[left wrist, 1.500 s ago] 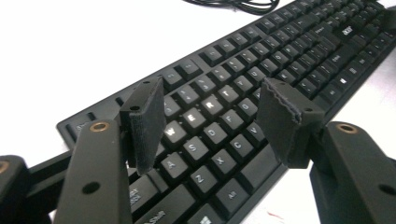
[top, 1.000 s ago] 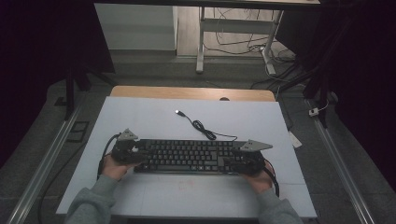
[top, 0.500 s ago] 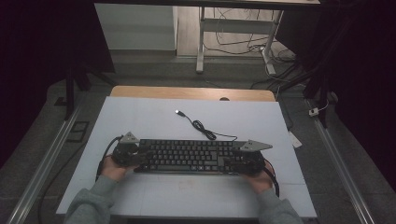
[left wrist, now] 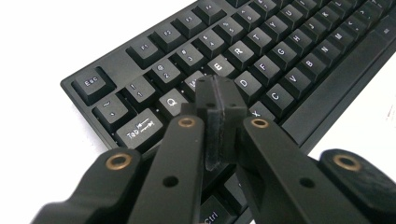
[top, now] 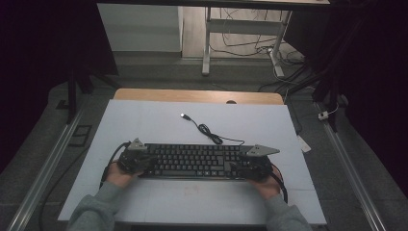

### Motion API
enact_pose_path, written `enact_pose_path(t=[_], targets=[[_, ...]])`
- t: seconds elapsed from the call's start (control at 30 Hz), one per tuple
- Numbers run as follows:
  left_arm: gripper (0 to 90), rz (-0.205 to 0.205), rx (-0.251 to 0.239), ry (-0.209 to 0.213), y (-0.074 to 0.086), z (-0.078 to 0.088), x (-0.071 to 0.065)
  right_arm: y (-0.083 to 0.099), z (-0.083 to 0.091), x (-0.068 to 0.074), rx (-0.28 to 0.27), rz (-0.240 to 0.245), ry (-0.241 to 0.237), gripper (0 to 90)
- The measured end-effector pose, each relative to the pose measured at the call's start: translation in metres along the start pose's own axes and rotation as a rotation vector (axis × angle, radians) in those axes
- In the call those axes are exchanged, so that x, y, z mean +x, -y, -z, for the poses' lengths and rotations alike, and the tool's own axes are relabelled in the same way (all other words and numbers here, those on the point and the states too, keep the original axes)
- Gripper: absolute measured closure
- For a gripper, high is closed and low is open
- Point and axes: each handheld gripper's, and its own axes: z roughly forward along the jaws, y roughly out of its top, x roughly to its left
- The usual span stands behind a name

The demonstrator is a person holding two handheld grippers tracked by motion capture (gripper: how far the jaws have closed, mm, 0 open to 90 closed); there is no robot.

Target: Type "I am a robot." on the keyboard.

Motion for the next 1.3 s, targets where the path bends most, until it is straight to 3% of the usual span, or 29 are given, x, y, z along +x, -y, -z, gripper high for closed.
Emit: enact_pose_path(t=[0.5,0.87,1.0,1.17,1.3], targets=[[88.8,-0.010,0.017,-0.035,0.002,-0.006,-0.001,0.000,-0.001,0.000,0.002,-0.003,-0.007,45.4],[87.5,0.012,-0.053,-0.020,0.001,0.002,0.001,0.000,-0.001,0.000,0.006,-0.002,-0.009,45.3],[79.1,0.028,-0.082,-0.015,0.002,0.006,0.003,0.000,0.000,-0.001,0.000,-0.002,-0.011,45.2],[59.0,0.061,-0.115,-0.016,0.002,0.010,0.006,0.000,0.000,0.000,-0.006,0.002,-0.019,44.5],[49.2,0.086,-0.127,-0.007,0.002,0.013,0.008,0.000,0.001,-0.001,-0.014,0.009,-0.026,43.3]])
